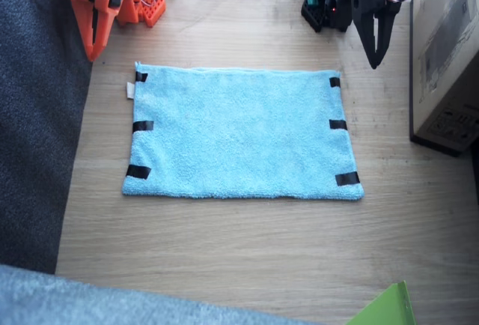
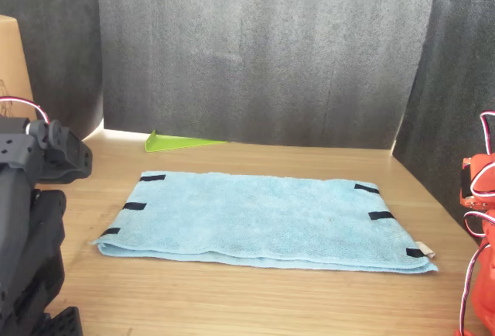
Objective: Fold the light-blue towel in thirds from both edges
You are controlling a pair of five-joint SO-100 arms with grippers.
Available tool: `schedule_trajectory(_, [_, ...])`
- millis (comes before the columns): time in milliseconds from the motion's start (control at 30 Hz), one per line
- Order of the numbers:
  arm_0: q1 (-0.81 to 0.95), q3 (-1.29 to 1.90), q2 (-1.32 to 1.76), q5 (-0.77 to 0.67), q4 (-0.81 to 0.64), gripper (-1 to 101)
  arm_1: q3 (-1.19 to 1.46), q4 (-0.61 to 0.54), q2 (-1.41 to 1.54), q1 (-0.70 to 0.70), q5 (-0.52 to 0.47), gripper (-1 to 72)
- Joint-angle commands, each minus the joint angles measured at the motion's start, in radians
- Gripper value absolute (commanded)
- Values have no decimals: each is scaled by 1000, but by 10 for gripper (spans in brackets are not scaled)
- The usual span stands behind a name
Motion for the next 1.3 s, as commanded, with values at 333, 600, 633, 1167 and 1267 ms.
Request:
schedule_trajectory(333, [3, -5, 6, 38, 12, -3, -5, -9, 0, 26, 6, 0])
schedule_trajectory(600, [3, -5, 6, 37, 12, -3, -5, -9, 0, 26, 6, 0])
schedule_trajectory(633, [3, -5, 6, 37, 12, -3, -5, -9, 0, 28, 3, 0])
schedule_trajectory(1167, [11, -328, -506, 12, -66, -4, -517, -25, -641, 28, -89, -1])
schedule_trajectory(1267, [20, -526, -719, 51, -37, -4, -790, 66, -959, 25, -210, -1])
